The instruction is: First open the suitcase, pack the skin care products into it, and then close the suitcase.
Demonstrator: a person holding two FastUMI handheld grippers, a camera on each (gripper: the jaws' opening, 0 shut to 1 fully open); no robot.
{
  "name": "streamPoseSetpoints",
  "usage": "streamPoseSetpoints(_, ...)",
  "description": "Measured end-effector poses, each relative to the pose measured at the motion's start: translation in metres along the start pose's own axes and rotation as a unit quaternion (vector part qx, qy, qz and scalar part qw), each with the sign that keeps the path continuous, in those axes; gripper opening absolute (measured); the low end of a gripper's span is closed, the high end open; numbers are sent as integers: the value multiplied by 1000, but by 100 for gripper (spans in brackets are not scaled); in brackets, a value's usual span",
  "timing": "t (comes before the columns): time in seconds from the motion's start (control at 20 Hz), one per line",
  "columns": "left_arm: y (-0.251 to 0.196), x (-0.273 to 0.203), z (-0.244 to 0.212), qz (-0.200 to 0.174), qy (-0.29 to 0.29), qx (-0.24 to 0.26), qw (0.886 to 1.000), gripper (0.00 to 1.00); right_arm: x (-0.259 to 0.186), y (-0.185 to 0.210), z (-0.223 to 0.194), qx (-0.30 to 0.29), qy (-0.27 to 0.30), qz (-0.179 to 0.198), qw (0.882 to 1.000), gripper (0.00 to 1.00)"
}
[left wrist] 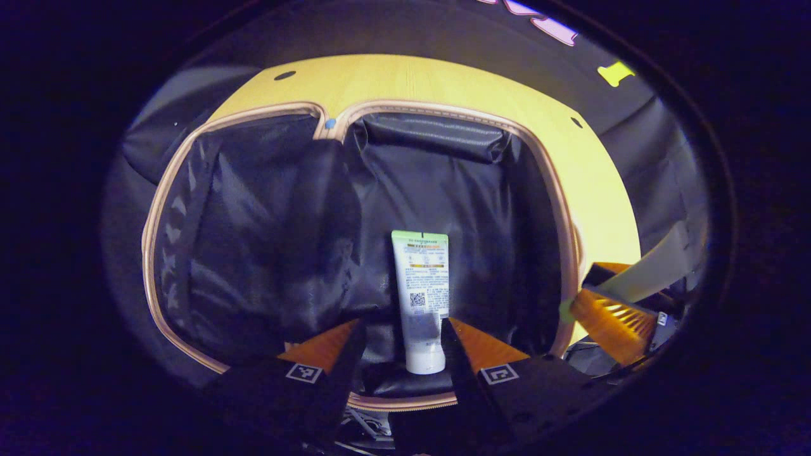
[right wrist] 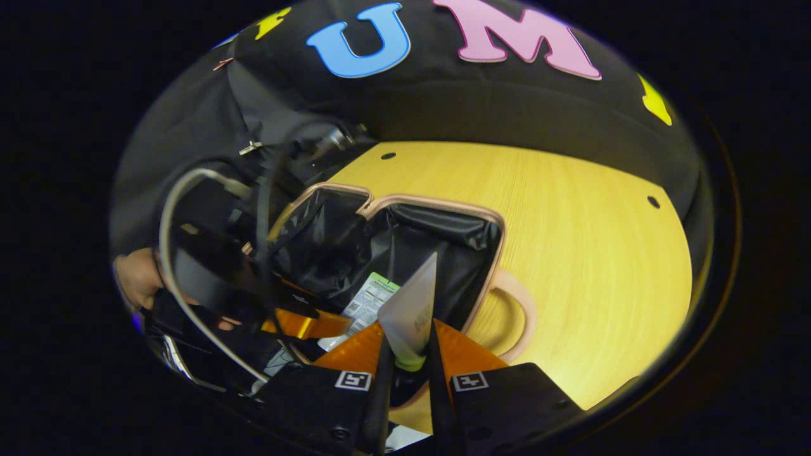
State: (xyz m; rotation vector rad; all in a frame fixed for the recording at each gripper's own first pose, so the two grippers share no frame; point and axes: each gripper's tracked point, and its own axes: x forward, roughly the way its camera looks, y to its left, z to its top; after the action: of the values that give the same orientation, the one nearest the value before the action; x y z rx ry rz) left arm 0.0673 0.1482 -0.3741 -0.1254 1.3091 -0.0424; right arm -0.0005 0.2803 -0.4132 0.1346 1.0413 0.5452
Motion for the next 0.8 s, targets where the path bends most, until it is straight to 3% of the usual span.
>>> streamPoseSetpoints(0.15,11,-38,20,-24,-57,-20,998,77,9,-2,-25,47,69,2,996,32)
streamPoseSetpoints(0.2,26,-50,27,-22,-75,-23,997,84,14,0,-32,62,89,1,994,32)
streamPoseSetpoints(0.25,45,-61,32,-11,-92,-24,995,77,28,4,-39,72,102,1,992,31)
streamPoseSetpoints(0.35,95,-74,36,31,-110,-31,993,77,43,7,-47,89,132,0,987,27)
streamPoseSetpoints(0.45,142,-84,24,65,-105,-45,991,78,45,12,-46,113,147,3,983,31)
streamPoseSetpoints(0.55,170,-93,10,82,-109,-58,989,78,40,28,-33,126,128,23,983,52)
streamPoseSetpoints(0.7,219,-95,9,97,-124,-108,982,78,10,38,-16,98,88,36,991,89)
streamPoseSetpoints(0.8,251,-101,18,96,-137,-148,975,78,-12,42,-3,90,53,54,993,89)
